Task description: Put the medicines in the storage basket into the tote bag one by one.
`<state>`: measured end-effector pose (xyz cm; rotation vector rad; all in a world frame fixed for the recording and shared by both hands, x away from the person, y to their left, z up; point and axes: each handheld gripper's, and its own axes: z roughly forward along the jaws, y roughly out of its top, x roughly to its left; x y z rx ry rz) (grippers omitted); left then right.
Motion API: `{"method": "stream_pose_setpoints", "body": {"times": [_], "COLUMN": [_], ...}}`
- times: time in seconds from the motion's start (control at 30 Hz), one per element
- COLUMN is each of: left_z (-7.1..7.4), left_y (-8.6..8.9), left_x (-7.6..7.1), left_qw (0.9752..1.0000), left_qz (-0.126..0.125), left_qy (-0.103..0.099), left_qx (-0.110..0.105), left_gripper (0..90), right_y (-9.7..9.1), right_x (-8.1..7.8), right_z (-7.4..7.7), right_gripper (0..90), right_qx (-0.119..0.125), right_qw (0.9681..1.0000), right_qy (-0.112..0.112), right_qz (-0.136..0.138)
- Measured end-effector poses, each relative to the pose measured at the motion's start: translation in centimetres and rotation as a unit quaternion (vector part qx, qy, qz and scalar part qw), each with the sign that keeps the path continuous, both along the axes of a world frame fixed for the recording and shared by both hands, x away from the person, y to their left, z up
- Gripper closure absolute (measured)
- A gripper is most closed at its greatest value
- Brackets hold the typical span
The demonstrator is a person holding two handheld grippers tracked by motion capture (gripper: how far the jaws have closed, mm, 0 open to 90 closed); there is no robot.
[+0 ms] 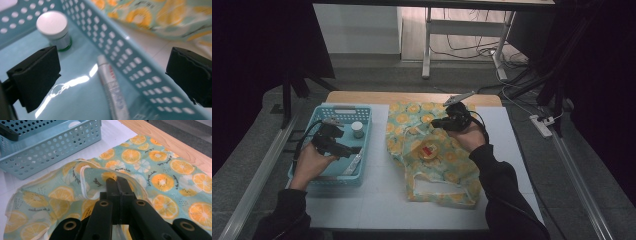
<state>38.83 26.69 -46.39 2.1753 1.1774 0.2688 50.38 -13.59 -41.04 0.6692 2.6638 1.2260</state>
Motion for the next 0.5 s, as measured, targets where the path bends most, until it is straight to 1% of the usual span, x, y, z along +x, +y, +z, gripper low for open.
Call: {"method": "stream_pose_setpoints", "body": {"times": [0.17, 0.27, 0.37, 0.43, 0.5], "left_z": [-1.4, -2.1, -2.7, -3.1, -3.6], "left_y": [0.2, -0.1, -0.4, -0.7, -1.0], "left_x": [0.5, 0.9, 1.2, 1.5, 1.7], "left_qw": [0.9996, 0.9989, 0.9975, 0.9965, 0.9953], "left_qz": [-0.005, -0.008, -0.01, -0.008, -0.012], "left_qy": [0.013, 0.027, 0.041, 0.054, 0.067], "left_qx": [0.023, 0.037, 0.057, 0.064, 0.07], "left_gripper": [0.0, 0.0, 0.0, 0.0, 0.3], "right_y": [0.0, 0.0, 0.0, 0.0, -0.1], "right_x": [0.0, 0.0, 0.0, 0.0, 0.0], "right_z": [0.0, 0.0, 0.0, -0.1, -0.1], "right_gripper": [89.8, 89.9, 89.9, 89.9, 89.8], "right_qx": [0.0, 0.0, 0.0, 0.001, 0.0], "right_qw": [1.0, 1.0, 1.0, 1.0, 1.0], "right_qy": [-0.001, -0.001, -0.001, -0.001, -0.001], "right_qz": [0.0, 0.0, 0.001, 0.0, 0.001]}}
